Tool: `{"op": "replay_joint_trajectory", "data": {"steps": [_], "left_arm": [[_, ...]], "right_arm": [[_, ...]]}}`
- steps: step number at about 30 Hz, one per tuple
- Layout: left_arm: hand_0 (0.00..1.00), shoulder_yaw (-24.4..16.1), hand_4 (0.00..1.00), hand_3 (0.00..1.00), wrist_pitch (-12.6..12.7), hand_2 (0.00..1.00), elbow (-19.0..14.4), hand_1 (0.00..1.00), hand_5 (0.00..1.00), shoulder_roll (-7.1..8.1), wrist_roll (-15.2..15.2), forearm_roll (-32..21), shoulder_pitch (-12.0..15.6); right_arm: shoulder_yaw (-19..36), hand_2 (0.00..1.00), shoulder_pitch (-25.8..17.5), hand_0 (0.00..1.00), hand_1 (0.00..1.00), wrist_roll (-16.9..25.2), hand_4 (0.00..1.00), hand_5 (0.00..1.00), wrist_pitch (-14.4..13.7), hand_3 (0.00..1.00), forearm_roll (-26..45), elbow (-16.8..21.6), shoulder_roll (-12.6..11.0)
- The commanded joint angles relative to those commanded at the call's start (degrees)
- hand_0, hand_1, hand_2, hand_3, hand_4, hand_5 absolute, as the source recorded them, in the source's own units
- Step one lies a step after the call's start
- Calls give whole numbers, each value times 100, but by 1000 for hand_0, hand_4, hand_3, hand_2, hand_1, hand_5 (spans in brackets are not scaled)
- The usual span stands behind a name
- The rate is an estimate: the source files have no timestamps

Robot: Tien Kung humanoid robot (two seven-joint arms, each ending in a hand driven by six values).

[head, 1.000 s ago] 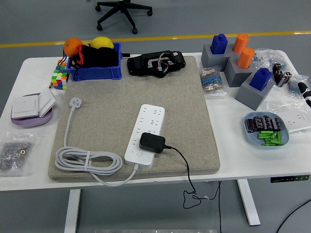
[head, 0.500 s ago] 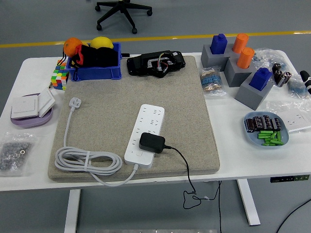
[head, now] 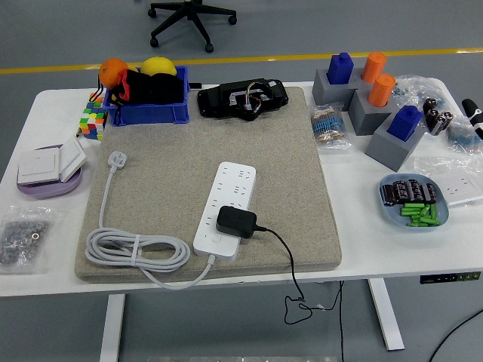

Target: Press the white button,pick up the black plug,place it near the board,insert it into the board

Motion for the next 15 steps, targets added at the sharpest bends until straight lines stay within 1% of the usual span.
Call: {"op": "replay_joint_trajectory", "data": {"steps": [1,2,8,15], "left_arm": [[625,-7,588,694,1,639,0,632,376,-2,0,0,-2],[625,-15,588,695,2,640,0,633,378,-3,2,3,-4],[625,-31,587,695,6,640,0,632,377,-26,11,-8,-41],[625,14,588,695,-2,640,0,632,377,-84,45,-26,-118]], "right_arm": [[-5,768,1,897,806,-6,880,601,1,731,-2,2,1],[-9,761,0,881,799,-10,873,594,1,696,-3,4,-1],[-29,761,13,880,798,-56,872,594,18,695,-20,22,-64],[-10,760,69,878,797,-18,863,587,17,691,-74,34,-63]]}}
